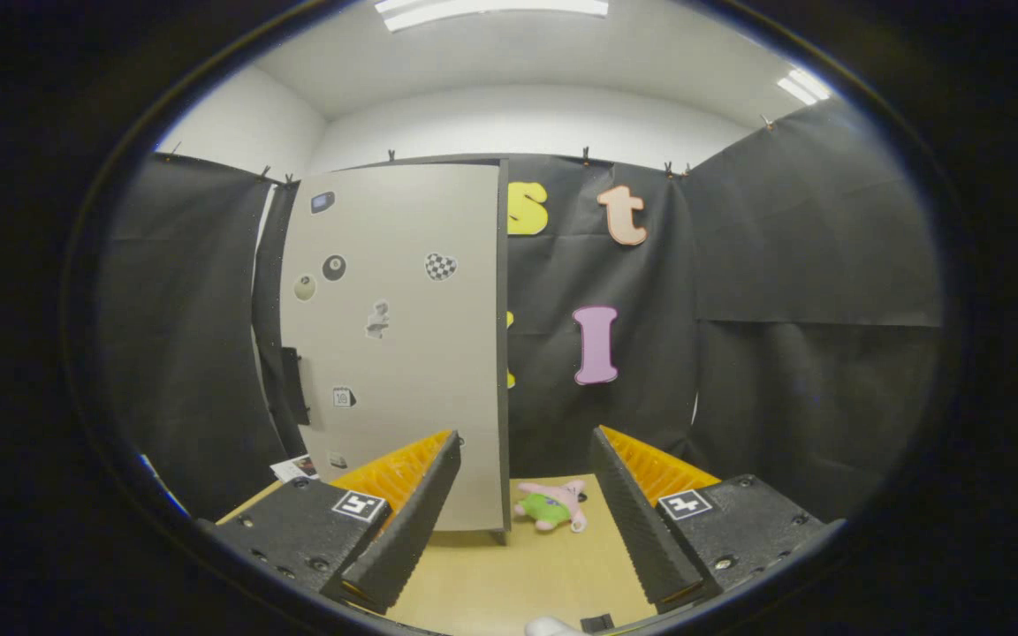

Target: Open the shoe cabinet door, grab the shoes and put them into the shoe cabinet, then close the shoe cabinet door.

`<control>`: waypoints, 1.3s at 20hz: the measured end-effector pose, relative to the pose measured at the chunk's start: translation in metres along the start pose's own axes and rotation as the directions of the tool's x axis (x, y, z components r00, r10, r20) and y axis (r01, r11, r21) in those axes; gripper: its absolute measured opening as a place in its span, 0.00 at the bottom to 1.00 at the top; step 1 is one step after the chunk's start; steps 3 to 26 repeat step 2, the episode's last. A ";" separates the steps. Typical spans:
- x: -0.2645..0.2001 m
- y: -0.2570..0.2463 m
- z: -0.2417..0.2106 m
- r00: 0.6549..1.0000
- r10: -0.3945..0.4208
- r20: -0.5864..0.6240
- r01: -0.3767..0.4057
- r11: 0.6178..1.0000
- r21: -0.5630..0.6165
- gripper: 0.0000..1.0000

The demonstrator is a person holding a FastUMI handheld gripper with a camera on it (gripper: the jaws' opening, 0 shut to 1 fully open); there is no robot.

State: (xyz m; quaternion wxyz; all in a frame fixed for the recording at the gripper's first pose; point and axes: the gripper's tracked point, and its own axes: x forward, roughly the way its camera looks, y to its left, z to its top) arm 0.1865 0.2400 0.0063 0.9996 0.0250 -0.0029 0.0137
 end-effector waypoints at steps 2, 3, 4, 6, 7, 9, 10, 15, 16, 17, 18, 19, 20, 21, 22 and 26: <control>0.002 0.000 -0.001 1.000 0.000 0.000 0.000 1.000 0.000 0.97; 0.002 0.000 -0.001 1.000 0.000 0.000 0.000 1.000 0.000 0.97; 0.002 0.000 -0.001 1.000 0.000 0.000 0.000 1.000 0.000 0.97; 0.002 0.000 -0.001 1.000 0.000 0.000 0.000 1.000 0.000 0.97; 0.002 0.000 -0.001 1.000 0.000 0.000 0.000 1.000 0.000 0.97; 0.002 0.000 -0.001 1.000 0.000 0.000 0.000 1.000 0.000 0.97; 0.002 0.000 -0.001 1.000 0.000 0.000 0.000 1.000 0.000 0.97; 0.002 0.000 -0.001 1.000 0.000 0.000 0.000 1.000 0.000 0.97; 0.002 0.000 -0.001 1.000 0.000 0.000 0.000 1.000 0.000 0.97; 0.002 0.000 -0.001 1.000 0.000 0.000 0.000 1.000 0.000 0.97; 0.002 0.000 -0.001 1.000 0.000 0.000 0.000 1.000 0.000 0.97; 0.002 0.000 -0.001 1.000 0.000 0.000 0.000 1.000 0.000 0.97; 0.002 0.000 -0.001 1.000 0.000 0.000 0.000 1.000 0.000 0.97; 0.002 0.000 -0.001 1.000 0.000 0.000 0.000 1.000 0.000 0.97; 0.002 0.000 -0.001 1.000 0.000 0.000 0.000 1.000 0.000 0.97; 0.002 0.000 -0.001 1.000 0.000 0.000 0.000 1.000 0.000 0.97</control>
